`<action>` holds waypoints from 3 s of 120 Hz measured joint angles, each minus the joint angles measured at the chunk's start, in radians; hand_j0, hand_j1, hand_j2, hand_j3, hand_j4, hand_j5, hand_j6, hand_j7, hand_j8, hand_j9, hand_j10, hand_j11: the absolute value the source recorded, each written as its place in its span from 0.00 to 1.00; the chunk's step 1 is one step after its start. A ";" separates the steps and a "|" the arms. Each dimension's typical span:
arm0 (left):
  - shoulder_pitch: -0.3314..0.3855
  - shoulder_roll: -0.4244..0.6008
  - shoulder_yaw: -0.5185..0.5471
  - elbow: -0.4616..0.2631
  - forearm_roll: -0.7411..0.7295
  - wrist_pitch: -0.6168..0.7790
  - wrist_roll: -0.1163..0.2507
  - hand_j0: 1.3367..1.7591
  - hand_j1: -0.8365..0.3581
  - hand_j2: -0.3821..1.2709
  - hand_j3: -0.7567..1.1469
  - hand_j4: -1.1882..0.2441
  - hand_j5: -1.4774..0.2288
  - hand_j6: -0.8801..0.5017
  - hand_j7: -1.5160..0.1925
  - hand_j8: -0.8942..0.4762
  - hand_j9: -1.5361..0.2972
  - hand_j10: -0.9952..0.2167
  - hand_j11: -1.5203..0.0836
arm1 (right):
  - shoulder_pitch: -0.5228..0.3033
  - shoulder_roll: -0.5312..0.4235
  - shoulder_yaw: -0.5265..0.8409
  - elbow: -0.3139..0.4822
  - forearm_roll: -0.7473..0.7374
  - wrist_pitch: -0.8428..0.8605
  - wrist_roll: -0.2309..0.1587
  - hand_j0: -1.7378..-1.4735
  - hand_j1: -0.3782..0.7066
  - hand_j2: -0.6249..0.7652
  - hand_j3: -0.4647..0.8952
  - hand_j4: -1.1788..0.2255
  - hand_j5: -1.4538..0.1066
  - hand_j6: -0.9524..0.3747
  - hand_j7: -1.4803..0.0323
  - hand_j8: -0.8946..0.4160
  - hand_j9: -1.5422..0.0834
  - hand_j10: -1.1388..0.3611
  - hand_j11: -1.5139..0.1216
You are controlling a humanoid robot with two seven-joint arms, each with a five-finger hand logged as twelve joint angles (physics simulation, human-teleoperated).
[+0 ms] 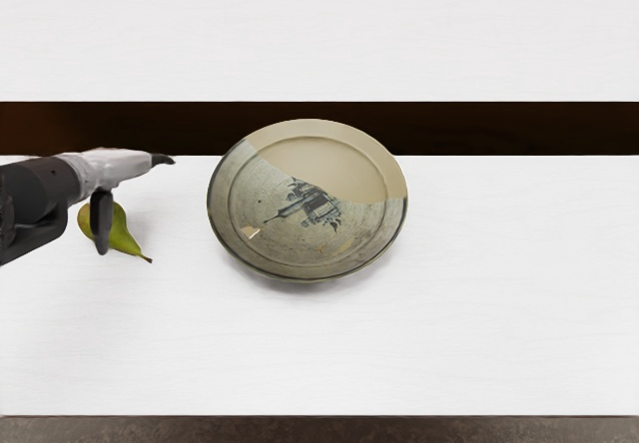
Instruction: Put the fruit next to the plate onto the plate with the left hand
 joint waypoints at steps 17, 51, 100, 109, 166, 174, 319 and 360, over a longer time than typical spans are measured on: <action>0.001 -0.003 0.040 0.007 0.028 0.051 0.000 0.76 0.91 0.24 0.40 0.77 0.80 0.57 0.82 0.58 0.78 0.75 0.88 | 0.000 0.000 0.000 0.000 0.000 0.000 0.000 0.30 0.03 0.45 0.34 0.84 0.93 0.72 0.98 0.68 0.95 0.76 0.93; 0.023 -0.008 0.072 0.045 0.044 0.070 0.000 0.76 0.88 0.25 0.40 0.75 0.78 0.55 0.80 0.56 0.76 0.72 0.86 | 0.000 0.000 0.000 0.000 0.000 0.000 0.000 0.30 0.03 0.45 0.34 0.84 0.93 0.72 0.98 0.68 0.95 0.76 0.93; 0.029 -0.068 0.075 0.152 0.048 0.070 0.000 0.76 0.83 0.25 0.40 0.71 0.74 0.51 0.76 0.52 0.72 0.68 0.81 | 0.000 0.000 0.000 0.000 0.001 0.000 0.000 0.30 0.03 0.45 0.34 0.84 0.93 0.72 0.98 0.68 0.95 0.76 0.93; 0.036 -0.068 0.078 0.156 0.049 0.070 0.000 0.76 0.82 0.26 0.40 0.70 0.73 0.50 0.75 0.52 0.71 0.67 0.80 | 0.000 0.000 0.000 0.000 0.001 0.000 0.000 0.30 0.03 0.45 0.34 0.84 0.93 0.72 0.98 0.68 0.95 0.76 0.93; 0.037 -0.061 0.108 0.159 0.048 0.104 0.000 0.76 0.71 0.27 0.40 0.63 0.65 0.43 0.67 0.44 0.64 0.58 0.72 | 0.000 0.000 0.000 0.000 0.001 0.000 0.000 0.30 0.03 0.45 0.34 0.84 0.93 0.72 0.98 0.68 0.95 0.76 0.93; 0.037 -0.060 0.109 0.159 0.047 0.105 0.000 0.76 0.69 0.27 0.40 0.61 0.63 0.41 0.65 0.42 0.62 0.56 0.70 | 0.000 0.000 0.000 0.000 0.001 0.000 0.000 0.30 0.03 0.45 0.34 0.84 0.93 0.72 0.98 0.68 0.95 0.76 0.93; 0.044 -0.014 0.108 0.128 0.039 0.104 0.000 0.75 0.55 0.43 0.40 0.43 0.34 0.34 0.35 0.29 0.34 0.26 0.38 | 0.001 0.000 0.000 0.000 0.001 0.000 0.000 0.30 0.03 0.45 0.34 0.84 0.93 0.72 0.98 0.68 0.95 0.76 0.93; -0.078 -0.021 0.095 0.114 -0.015 0.069 0.000 0.75 0.55 0.43 0.40 0.43 0.33 0.34 0.35 0.30 0.33 0.25 0.37 | 0.001 0.000 0.000 -0.001 0.001 0.000 0.000 0.30 0.03 0.45 0.34 0.84 0.93 0.72 0.98 0.68 0.95 0.76 0.93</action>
